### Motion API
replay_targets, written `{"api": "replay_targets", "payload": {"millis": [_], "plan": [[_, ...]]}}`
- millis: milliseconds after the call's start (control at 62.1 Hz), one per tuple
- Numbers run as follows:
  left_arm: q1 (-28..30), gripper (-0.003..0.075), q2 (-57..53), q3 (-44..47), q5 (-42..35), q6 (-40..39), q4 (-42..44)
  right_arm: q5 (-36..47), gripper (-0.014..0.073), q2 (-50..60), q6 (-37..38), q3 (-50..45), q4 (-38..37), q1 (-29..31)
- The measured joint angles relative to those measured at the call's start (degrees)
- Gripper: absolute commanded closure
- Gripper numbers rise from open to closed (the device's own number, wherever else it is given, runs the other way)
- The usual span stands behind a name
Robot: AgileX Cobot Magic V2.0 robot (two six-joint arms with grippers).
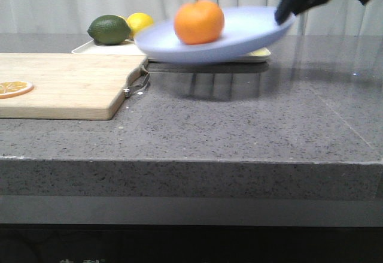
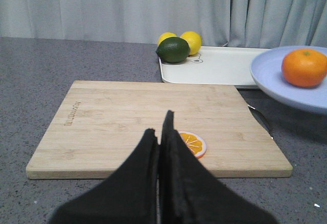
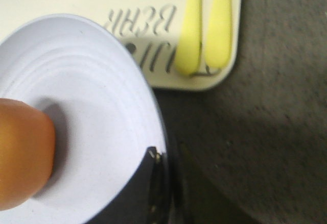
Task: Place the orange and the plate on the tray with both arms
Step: 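Lift the plate with the orange and carry it over the white tray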
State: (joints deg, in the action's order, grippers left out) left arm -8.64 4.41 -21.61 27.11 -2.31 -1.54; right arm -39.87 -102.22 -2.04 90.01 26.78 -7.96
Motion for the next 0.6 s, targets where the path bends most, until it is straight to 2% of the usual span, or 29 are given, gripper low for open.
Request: {"api": "replay_targets", "payload": {"millis": [209,467,596], "plan": [[0.00,0.0738,0.00,0.00,0.00,0.00,0.00,-5.28,0.0654,-12.24,2.04,20.75,1.77,0.00],[0.00,0.0738,0.00,0.00,0.00,0.00,0.00,-10.66,0.0653,-32.93,8.76,50.51,1.77,0.00],[0.00,0.0738,0.00,0.00,0.00,0.00,0.00,-13.09,0.0653,-41.50,10.87,62.19,1.35,0.00]]}}
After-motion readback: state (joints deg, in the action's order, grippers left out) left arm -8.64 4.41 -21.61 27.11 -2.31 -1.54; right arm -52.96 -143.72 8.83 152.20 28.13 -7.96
